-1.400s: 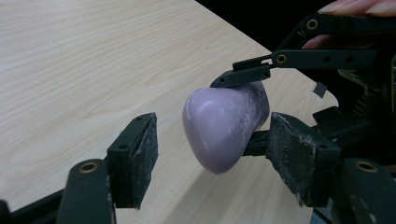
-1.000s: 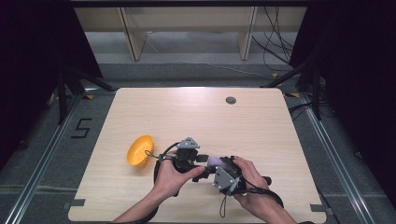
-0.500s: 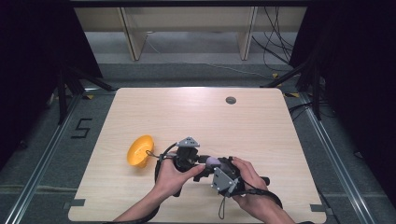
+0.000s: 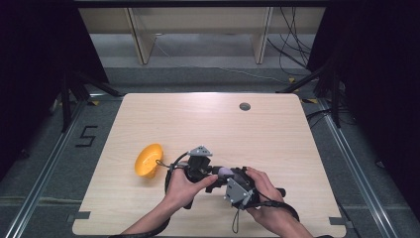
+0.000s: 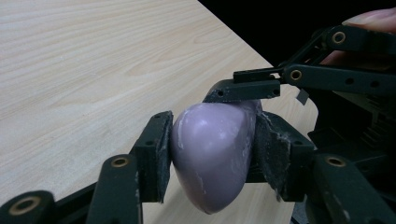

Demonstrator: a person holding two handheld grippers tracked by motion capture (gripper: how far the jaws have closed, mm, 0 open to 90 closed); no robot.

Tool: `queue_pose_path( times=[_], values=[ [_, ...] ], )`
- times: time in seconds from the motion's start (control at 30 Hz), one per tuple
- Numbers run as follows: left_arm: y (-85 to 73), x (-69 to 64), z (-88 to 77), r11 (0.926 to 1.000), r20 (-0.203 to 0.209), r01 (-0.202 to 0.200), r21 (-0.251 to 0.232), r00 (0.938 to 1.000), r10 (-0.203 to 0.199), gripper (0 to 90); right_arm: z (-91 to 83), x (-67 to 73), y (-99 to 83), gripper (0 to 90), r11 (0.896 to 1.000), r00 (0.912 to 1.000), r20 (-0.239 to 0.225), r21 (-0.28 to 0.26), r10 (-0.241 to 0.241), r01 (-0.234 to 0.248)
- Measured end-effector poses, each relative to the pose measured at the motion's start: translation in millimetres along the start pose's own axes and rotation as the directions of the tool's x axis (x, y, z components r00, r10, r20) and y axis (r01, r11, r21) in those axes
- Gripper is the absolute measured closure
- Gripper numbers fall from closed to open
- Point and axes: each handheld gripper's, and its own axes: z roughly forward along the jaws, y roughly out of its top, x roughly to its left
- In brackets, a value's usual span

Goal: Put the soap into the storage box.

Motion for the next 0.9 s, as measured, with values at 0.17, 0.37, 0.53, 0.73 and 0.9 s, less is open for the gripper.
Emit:
queue_pose_path(
  times=[0.17,0.37,0.53,0.73,0.9],
  values=[
    [0.1,0.8,-0.9,1.0,0.006,-0.009,0.003,0.9999,0.009,49.0,0.8,-0.2,-0.6,49.9,1.0,0.9999,-0.012,-0.002,-0.002,0.002],
    [-0.1,-0.4,-3.8,0.9997,0.018,-0.023,-0.006,0.9996,0.023,53.2,1.2,1.5,-2.0,49.9,1.0,0.9998,-0.009,0.009,0.02,-0.02],
    [0.6,-2.2,-5.9,0.9991,0.013,-0.036,-0.02,0.9993,0.036,56.4,1.9,0.4,-1.4,50.0,1.0,0.9999,-0.005,-0.005,0.013,-0.013],
    [1.0,-3.9,-7.7,0.999,0.014,-0.036,-0.025,0.9992,0.036,57.2,2.1,-0.7,-1.3,50.0,1.0,1.0,0.0,-0.019,0.003,-0.003],
    [3.3,-8.9,-9.8,0.9964,-0.009,-0.079,-0.03,0.9969,0.079,58.6,3.0,-4.7,-1.3,50.0,0.998,0.9995,0.016,-0.047,-0.028,0.028]
  ],
)
